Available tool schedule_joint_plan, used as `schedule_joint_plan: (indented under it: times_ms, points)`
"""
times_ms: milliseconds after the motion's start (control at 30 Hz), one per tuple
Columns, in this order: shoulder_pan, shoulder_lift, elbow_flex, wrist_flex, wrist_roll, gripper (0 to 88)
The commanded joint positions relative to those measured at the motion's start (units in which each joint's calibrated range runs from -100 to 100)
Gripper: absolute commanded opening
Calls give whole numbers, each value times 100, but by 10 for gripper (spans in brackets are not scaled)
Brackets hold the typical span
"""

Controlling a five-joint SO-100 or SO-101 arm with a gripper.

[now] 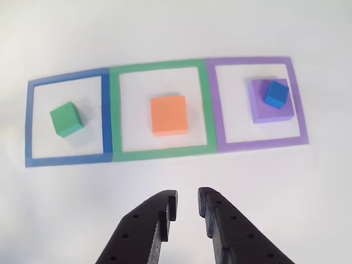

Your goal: Tower of hanoi

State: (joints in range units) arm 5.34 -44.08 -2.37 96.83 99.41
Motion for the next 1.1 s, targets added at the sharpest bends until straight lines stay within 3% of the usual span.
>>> schedule_joint_plan:
  times_ms: [0, 233, 567, 767, 1067]
  points:
    - [-363, -135, -222, 90, 59, 0]
    - [-1095, -263, 96, 25, 59, 4]
    - [-1827, -872, 2222, -1351, 59, 224]
    - [-2002, -1161, 4085, -3301, 59, 258]
    - [-2033, -896, 6884, -7195, 59, 323]
